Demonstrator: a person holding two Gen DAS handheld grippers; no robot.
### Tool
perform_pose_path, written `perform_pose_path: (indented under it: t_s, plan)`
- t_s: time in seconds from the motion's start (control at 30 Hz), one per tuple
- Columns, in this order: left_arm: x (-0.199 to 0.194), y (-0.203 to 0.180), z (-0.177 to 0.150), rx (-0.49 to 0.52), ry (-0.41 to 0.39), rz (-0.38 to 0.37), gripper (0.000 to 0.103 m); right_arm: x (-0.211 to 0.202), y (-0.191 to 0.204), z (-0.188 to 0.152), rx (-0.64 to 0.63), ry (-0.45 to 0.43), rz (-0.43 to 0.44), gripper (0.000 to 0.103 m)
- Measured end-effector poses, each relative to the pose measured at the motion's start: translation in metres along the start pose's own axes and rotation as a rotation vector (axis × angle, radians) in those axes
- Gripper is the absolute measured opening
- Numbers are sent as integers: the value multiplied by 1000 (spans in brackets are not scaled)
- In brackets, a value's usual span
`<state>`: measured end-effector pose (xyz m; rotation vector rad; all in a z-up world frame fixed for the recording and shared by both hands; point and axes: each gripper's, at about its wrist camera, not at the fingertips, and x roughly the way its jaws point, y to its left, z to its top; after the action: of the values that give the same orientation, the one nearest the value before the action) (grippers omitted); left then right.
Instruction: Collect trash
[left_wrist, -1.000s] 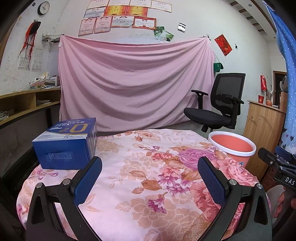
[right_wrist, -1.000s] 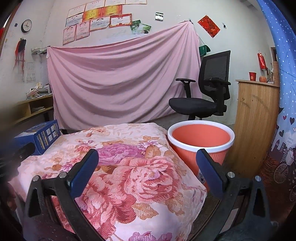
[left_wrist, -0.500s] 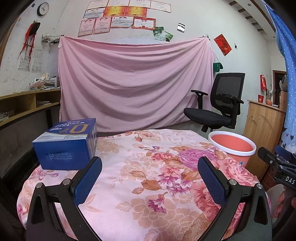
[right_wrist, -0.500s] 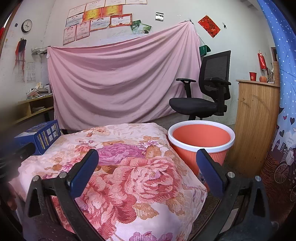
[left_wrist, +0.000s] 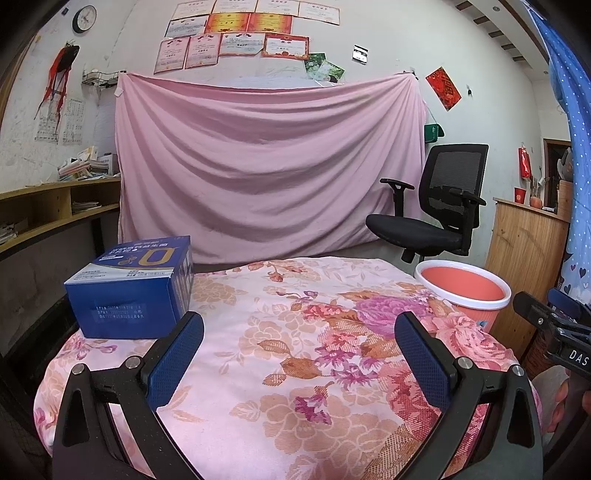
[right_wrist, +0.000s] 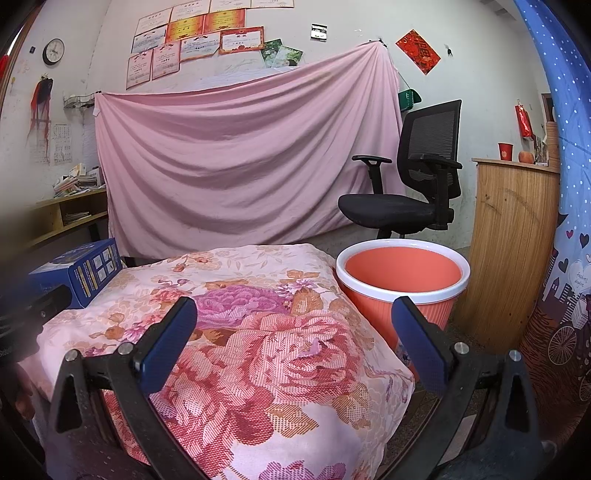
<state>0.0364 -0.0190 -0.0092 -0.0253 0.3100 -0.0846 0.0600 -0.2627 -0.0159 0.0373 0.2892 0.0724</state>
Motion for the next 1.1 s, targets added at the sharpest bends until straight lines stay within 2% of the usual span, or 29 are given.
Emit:
perform_pose_path:
  t_s: [1.1]
  plan:
    - [0, -1, 0, 2, -1, 0, 101, -1, 2, 0, 1, 3, 2, 103]
